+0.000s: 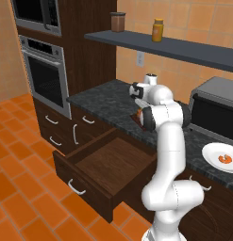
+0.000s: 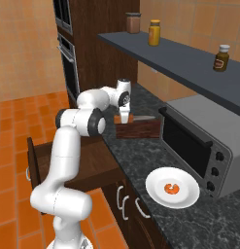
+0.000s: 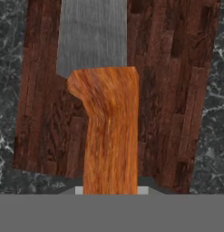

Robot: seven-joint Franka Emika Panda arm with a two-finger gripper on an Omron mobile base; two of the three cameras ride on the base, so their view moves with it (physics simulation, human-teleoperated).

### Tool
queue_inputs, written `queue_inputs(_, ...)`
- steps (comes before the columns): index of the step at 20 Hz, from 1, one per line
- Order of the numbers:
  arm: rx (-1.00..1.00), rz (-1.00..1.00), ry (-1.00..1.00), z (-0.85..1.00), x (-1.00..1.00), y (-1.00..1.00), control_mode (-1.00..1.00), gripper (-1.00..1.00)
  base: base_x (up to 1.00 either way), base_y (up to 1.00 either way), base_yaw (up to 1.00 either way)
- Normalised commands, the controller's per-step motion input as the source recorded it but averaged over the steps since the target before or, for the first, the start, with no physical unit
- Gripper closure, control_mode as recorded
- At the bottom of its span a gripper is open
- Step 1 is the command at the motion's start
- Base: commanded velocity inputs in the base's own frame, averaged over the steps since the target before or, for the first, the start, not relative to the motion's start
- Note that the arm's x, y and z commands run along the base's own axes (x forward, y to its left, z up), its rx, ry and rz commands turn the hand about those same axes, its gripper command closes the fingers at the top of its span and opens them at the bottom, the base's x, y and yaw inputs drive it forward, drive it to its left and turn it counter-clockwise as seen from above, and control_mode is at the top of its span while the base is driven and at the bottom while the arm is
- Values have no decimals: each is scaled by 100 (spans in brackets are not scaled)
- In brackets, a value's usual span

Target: Pick up the knife from the drawer and place it on the cutting board. Then place the meat from the plate to the cutting board.

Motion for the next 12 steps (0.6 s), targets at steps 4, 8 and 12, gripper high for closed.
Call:
queue_inputs(4, -4, -5, 0, -48, 1, -22, -100, 100, 0, 0, 0)
queue_inputs(8, 0, -11, 2, -11, 3, -50, -100, 100, 0, 0, 0)
queue_inputs(12, 0, -6, 0, -6, 0, -15, -100, 100, 0, 0, 0)
